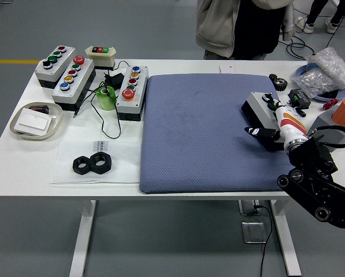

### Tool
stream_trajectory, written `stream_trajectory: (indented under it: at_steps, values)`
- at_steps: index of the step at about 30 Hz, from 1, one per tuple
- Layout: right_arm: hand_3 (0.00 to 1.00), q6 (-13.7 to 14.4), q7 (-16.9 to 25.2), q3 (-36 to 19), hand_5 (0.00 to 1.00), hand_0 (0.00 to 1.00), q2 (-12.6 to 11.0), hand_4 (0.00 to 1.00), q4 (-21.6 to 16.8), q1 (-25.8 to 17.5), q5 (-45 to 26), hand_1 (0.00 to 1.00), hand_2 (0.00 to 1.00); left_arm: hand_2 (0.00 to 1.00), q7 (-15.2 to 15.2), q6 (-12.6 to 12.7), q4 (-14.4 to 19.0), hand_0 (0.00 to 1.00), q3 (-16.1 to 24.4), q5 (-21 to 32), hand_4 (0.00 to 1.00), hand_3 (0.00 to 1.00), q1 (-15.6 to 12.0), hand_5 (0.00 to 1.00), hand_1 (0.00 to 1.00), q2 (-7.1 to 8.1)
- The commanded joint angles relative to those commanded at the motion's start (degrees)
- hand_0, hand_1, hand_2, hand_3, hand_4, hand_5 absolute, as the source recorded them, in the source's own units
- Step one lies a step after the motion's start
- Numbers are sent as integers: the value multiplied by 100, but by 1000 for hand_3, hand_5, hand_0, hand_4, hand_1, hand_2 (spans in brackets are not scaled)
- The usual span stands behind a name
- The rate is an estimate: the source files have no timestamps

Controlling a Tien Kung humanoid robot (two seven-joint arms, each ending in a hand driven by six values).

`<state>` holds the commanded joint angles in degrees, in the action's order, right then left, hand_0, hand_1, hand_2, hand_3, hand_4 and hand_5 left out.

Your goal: Pick up the button,place it on the desk,press the button,press the button

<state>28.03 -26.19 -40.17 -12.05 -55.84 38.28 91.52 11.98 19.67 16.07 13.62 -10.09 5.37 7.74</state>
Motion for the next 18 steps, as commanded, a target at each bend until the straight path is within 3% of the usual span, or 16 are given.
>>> stream_trajectory:
  at_steps: [2, 12, 18]
  values:
    - [998, 6, 0, 1, 313, 998, 1, 977, 3, 0, -5, 893, 975, 884, 1, 0, 0, 772, 2, -4, 566, 805, 0, 998, 802, 0]
    - [998, 285, -51, -111, 301, 980, -74, 968, -218, -83, 158, 874, 946, 884, 50, -8, -5, 772, 91, -150, 566, 804, -29, 998, 802, 2]
    - [998, 264, -109, -129, 301, 978, -78, 968, -213, -43, 287, 870, 948, 884, 44, -12, -7, 772, 90, -147, 568, 804, -34, 998, 802, 7]
